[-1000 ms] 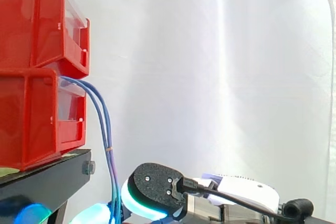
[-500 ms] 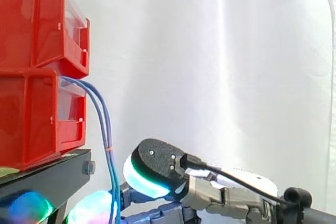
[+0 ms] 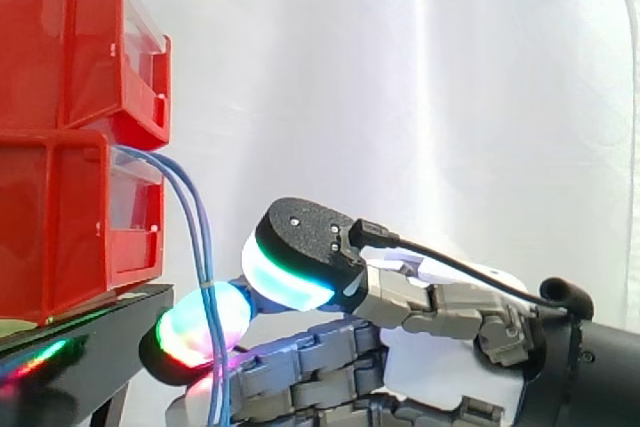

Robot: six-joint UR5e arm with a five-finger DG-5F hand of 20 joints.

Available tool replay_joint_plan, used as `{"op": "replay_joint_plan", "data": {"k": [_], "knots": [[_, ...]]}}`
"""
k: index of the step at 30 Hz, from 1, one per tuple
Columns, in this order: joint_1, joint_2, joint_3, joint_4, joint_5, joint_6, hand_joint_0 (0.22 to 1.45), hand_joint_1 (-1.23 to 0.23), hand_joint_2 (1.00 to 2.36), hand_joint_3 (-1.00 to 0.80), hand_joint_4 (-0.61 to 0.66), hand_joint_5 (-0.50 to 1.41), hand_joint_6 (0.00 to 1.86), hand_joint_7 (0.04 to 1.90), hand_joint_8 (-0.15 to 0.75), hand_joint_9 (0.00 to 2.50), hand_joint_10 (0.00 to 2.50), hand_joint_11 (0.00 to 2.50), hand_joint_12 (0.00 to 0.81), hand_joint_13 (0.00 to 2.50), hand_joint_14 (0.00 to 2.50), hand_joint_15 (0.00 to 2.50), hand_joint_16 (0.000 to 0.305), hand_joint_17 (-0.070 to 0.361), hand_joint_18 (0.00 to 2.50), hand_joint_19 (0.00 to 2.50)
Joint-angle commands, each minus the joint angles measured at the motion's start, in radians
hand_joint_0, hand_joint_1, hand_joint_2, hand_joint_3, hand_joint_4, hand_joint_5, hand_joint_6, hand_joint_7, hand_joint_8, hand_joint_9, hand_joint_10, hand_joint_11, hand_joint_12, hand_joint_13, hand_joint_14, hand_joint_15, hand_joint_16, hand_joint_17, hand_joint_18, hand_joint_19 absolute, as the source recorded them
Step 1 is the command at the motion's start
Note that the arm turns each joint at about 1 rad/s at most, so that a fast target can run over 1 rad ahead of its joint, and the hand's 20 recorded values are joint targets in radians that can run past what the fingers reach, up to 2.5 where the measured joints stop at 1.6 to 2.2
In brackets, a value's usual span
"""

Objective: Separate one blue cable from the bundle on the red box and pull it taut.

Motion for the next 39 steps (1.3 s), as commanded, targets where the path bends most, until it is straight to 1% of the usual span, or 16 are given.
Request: {"op": "replay_joint_plan", "data": {"k": [1,2,5,9,11,13,18,22,23,24,25,27,29,31,34,39], "knots": [[0.001,0.029,-0.018,-0.051,-0.004,-0.015,0.60,-0.65,1.01,-0.28,0.12,-0.15,0.78,0.96,0.304,0.80,0.01,0.41,0.321,0.64,0.01,0.25,0.043,0.098,0.66,0.39],[0.001,0.039,-0.026,-0.068,-0.004,-0.021,0.60,-0.65,1.01,-0.26,0.11,-0.15,0.78,0.99,0.302,0.80,0.01,0.42,0.321,0.64,0.01,0.26,0.043,0.097,0.66,0.39],[-0.001,0.046,-0.028,-0.085,-0.007,-0.018,0.61,-0.72,1.01,-0.21,0.12,-0.18,0.87,0.89,0.317,0.80,0.01,0.45,0.340,0.66,0.01,0.26,0.047,0.106,0.70,0.37],[0.001,0.046,-0.028,-0.108,-0.030,-0.018,0.61,-0.73,1.01,-0.21,0.13,-0.18,0.88,0.85,0.314,0.80,0.01,0.49,0.339,0.68,0.01,0.28,0.046,0.103,0.71,0.39],[0.004,0.046,-0.028,-0.111,-0.030,-0.018,0.60,-0.73,1.01,-0.25,0.14,-0.18,0.88,0.84,0.308,0.80,0.01,0.50,0.329,0.67,0.01,0.28,0.044,0.099,0.70,0.41],[0.005,0.049,-0.026,-0.108,-0.027,-0.022,0.57,-0.72,1.01,-0.40,0.15,-0.17,0.85,0.85,0.312,0.82,0.01,0.49,0.329,0.67,0.01,0.29,0.044,0.099,0.70,0.41],[0.012,0.051,-0.028,-0.108,-0.023,-0.024,0.54,-0.66,1.00,-0.48,0.17,-0.15,0.77,0.92,0.314,0.83,0.01,0.49,0.337,0.68,0.01,0.30,0.045,0.101,0.70,0.42],[0.015,0.042,-0.026,-0.074,-0.001,-0.029,0.53,-0.65,1.00,-0.50,0.18,-0.13,0.70,1.00,0.320,0.83,0.01,0.49,0.339,0.68,0.01,0.30,0.046,0.103,0.70,0.43],[0.019,0.033,-0.028,-0.034,0.029,-0.027,0.53,-0.65,1.00,-0.50,0.18,-0.13,0.69,1.01,0.320,0.83,0.01,0.49,0.338,0.68,0.01,0.30,0.046,0.103,0.70,0.43],[0.019,0.033,-0.028,-0.034,0.029,-0.027,0.53,-0.65,1.00,-0.50,0.18,-0.13,0.67,1.05,0.323,0.83,0.01,0.50,0.340,0.68,0.01,0.30,0.046,0.103,0.71,0.43],[0.018,0.023,-0.028,-0.013,0.045,-0.027,0.53,-0.64,1.00,-0.50,0.18,-0.12,0.66,1.05,0.321,0.83,0.01,0.50,0.340,0.68,0.01,0.29,0.046,0.103,0.70,0.43],[0.022,0.005,-0.026,0.061,0.077,-0.027,0.53,-0.64,1.00,-0.50,0.18,-0.12,0.64,1.09,0.320,0.84,0.01,0.50,0.340,0.68,0.01,0.29,0.046,0.103,0.70,0.43],[0.024,-0.001,-0.028,0.086,0.082,-0.030,0.53,-0.64,1.00,-0.50,0.19,-0.12,0.62,1.11,0.322,0.84,0.01,0.50,0.340,0.68,0.01,0.30,0.046,0.103,0.70,0.43],[0.024,-0.026,-0.026,0.116,0.082,-0.030,0.53,-0.64,1.00,-0.50,0.19,-0.11,0.60,1.14,0.323,0.84,0.01,0.50,0.340,0.68,0.01,0.30,0.046,0.103,0.70,0.43],[0.016,-0.043,-0.026,0.145,0.077,-0.021,0.53,-0.64,1.00,-0.50,0.19,-0.11,0.58,1.17,0.320,0.84,0.01,0.50,0.340,0.68,0.01,0.30,0.046,0.104,0.70,0.43],[0.010,-0.046,-0.028,0.128,0.069,-0.004,0.54,-0.64,1.00,-0.50,0.19,-0.10,0.56,1.20,0.322,0.84,0.01,0.49,0.340,0.68,0.01,0.30,0.046,0.103,0.70,0.43]]}}
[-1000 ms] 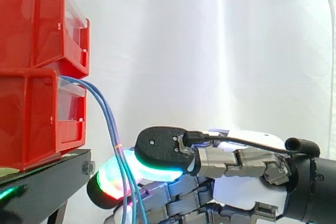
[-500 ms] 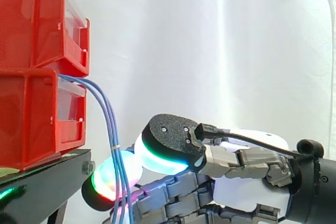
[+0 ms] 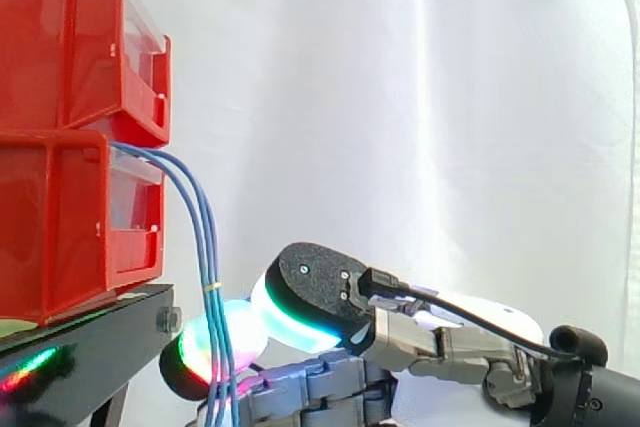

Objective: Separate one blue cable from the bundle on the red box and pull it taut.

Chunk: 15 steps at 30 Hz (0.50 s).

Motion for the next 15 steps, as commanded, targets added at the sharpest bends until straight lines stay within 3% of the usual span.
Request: {"op": "replay_joint_plan", "data": {"k": [1,5,9,15], "knots": [[-0.004,-0.012,0.000,-0.008,-0.007,0.007,0.54,-0.64,1.00,-0.50,0.18,-0.10,0.55,1.20,0.322,0.84,0.01,0.50,0.340,0.68,0.01,0.30,0.046,0.103,0.70,0.43],[-0.004,-0.055,0.000,0.029,-0.005,0.028,0.54,-0.64,1.00,-0.50,0.18,-0.10,0.55,1.20,0.320,0.84,0.01,0.49,0.340,0.68,0.01,0.30,0.046,0.103,0.70,0.43],[-0.005,-0.055,0.000,0.035,-0.019,0.059,0.54,-0.64,1.00,-0.50,0.19,-0.10,0.55,1.22,0.320,0.84,0.01,0.49,0.338,0.68,0.01,0.29,0.045,0.102,0.70,0.43],[0.013,-0.055,0.012,0.044,-0.022,0.021,0.54,-0.63,1.00,-0.50,0.19,-0.10,0.55,1.21,0.321,0.85,0.01,0.49,0.338,0.68,0.01,0.30,0.045,0.102,0.70,0.44]]}}
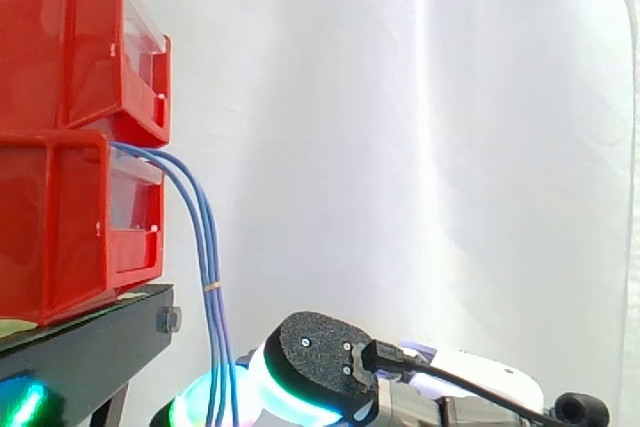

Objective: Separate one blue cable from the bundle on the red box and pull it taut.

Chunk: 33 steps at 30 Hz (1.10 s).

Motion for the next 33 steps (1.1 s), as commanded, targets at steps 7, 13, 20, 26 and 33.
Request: {"op": "replay_joint_plan", "data": {"k": [7,13,20,26,33], "knots": [[0.036,0.000,0.016,0.000,0.001,-0.029,0.54,-0.62,1.00,-0.50,0.18,-0.09,0.58,1.22,0.324,0.86,0.01,0.49,0.340,0.68,0.01,0.29,0.045,0.102,0.69,0.44],[0.045,0.000,0.067,-0.036,-0.004,-0.025,0.55,-0.63,1.00,-0.50,0.18,-0.09,0.64,1.16,0.324,0.87,0.01,0.49,0.336,0.69,0.01,0.30,0.044,0.099,0.70,0.43],[0.047,0.001,0.085,-0.060,-0.005,-0.023,0.59,-0.65,1.01,-0.37,0.11,-0.11,0.77,1.11,0.320,0.88,0.01,0.51,0.329,0.70,0.01,0.30,0.042,0.095,0.71,0.44],[0.047,0.001,0.085,-0.103,-0.033,0.043,0.59,-0.66,1.01,-0.31,0.10,-0.14,0.83,1.03,0.318,0.87,0.01,0.49,0.329,0.70,0.01,0.31,0.042,0.095,0.71,0.45],[0.034,0.021,0.084,-0.209,-0.065,0.142,0.55,-0.66,1.00,-0.50,0.16,-0.14,0.80,0.95,0.319,0.86,0.01,0.50,0.335,0.70,0.01,0.30,0.044,0.099,0.72,0.44]]}}
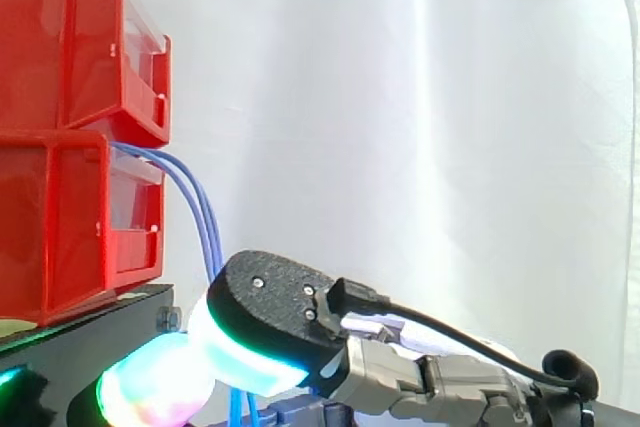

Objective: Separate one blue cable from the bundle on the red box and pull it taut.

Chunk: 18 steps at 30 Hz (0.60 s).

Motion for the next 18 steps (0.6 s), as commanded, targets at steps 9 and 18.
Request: {"op": "replay_joint_plan", "data": {"k": [9,18], "knots": [[-0.028,0.025,-0.001,-0.172,-0.021,0.046,0.51,-0.58,1.00,-0.50,0.18,-0.12,0.69,1.03,0.327,0.86,0.01,0.51,0.345,0.70,0.01,0.31,0.046,0.104,0.73,0.44],[-0.042,0.065,-0.001,-0.190,-0.021,0.015,0.51,-0.54,1.00,-0.50,0.18,-0.11,0.67,1.07,0.330,0.87,0.01,0.49,0.348,0.70,0.01,0.31,0.047,0.106,0.73,0.45]]}}
